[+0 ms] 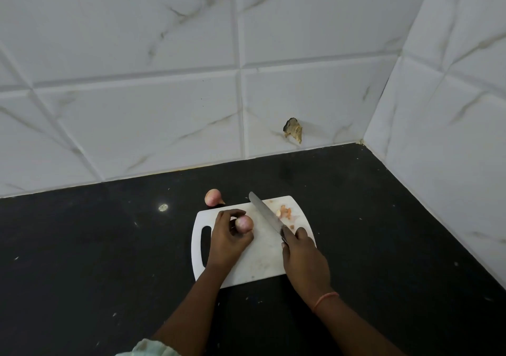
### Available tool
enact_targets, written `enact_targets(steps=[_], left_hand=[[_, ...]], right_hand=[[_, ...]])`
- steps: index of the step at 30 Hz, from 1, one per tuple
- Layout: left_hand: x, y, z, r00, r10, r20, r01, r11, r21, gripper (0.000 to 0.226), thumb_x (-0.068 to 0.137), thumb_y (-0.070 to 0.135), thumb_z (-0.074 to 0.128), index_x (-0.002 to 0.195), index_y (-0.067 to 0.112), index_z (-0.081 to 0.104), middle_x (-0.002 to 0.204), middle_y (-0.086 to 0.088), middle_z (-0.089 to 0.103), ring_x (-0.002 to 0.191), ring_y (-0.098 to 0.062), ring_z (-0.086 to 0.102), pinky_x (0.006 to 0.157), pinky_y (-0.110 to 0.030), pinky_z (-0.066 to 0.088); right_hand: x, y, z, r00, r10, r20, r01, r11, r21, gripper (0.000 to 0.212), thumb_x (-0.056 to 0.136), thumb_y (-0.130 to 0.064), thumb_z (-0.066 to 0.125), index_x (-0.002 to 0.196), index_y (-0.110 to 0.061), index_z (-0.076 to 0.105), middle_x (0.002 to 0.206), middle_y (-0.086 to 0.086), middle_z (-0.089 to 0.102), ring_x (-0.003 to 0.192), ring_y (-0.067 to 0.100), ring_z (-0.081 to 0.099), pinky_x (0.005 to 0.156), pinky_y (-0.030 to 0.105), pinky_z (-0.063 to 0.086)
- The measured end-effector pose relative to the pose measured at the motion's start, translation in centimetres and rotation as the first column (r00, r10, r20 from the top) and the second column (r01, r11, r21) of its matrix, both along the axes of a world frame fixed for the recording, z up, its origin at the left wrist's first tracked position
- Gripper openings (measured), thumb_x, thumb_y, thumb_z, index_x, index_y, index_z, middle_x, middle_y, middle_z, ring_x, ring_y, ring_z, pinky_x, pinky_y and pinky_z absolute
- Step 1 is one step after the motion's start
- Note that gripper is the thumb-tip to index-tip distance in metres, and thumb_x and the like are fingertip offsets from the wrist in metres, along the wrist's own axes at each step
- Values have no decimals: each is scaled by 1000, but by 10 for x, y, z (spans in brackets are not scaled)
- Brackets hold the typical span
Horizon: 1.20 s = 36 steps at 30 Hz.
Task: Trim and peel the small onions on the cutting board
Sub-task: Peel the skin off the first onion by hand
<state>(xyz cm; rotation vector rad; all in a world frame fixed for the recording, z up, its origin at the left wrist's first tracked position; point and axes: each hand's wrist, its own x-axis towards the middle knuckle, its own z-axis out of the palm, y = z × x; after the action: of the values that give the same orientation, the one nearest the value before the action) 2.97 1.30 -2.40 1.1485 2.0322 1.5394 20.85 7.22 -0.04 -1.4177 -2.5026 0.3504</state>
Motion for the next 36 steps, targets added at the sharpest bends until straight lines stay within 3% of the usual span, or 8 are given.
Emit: enact_targets(steps=[4,9,14,17,21,26,31,36], left_hand=[[-2,-1,-1,1000,-13,4,13,1000,-12,46,72,11,78,107,34,60,111,14,62,106,-7,62,93,-34,55],[-3,-1,-1,1000,-20,10,20,1000,3,45,74,8,78,105,33,58,108,10,65,103,-10,65,91,-35,56],[1,1,-1,998,-43,37,43,999,10,34,79,12,78,105,23,60,104,6,68,97,-10,68,86,-35,57],[3,2,2,999,-24,30,24,1000,-1,30,80,12,77,105,20,62,104,7,66,95,-4,64,85,-30,55],[3,3,2,999,-24,34,24,1000,1,31,79,15,80,103,22,61,102,9,65,95,-5,64,83,-24,54],[2,3,1,999,-32,39,31,999,6,31,76,33,76,101,25,60,100,10,65,95,-8,65,84,-33,56],[1,1,0,997,-47,55,47,999,6,38,74,19,84,100,28,58,100,10,67,95,-10,68,85,-37,57],[1,1,-1,996,-63,63,63,998,2,44,71,19,88,103,24,59,102,8,69,97,-10,69,87,-29,56]], right_hand=[[-5,4,-6,999,30,-14,-30,999,38,39,97,-30,47,135,-30,48,119,-2,53,104,14,53,76,27,50],[-18,6,-10,991,48,-126,-29,989,147,20,84,-29,65,103,-24,66,97,-1,59,88,20,56,69,34,49],[-56,6,6,837,67,-543,-238,938,-252,25,89,-42,63,111,-30,59,106,-16,56,96,1,54,81,15,45],[-71,5,7,838,53,-543,-216,946,-241,15,88,-36,66,99,-27,60,100,-16,54,91,0,55,75,9,42],[-70,6,-3,841,45,-539,-162,971,-173,7,89,-24,65,89,-24,58,97,-13,56,88,2,55,72,18,46],[-68,10,-5,842,36,-538,-149,974,-169,5,90,-19,62,89,-21,57,93,-10,57,84,4,56,71,21,47],[-55,25,-3,836,-17,-548,-61,990,-124,14,84,-9,68,79,-17,58,79,-7,60,79,9,57,77,19,44],[-41,38,4,813,-82,-577,16,993,-119,13,82,-8,70,76,-16,61,75,-8,61,73,9,59,70,27,49]])
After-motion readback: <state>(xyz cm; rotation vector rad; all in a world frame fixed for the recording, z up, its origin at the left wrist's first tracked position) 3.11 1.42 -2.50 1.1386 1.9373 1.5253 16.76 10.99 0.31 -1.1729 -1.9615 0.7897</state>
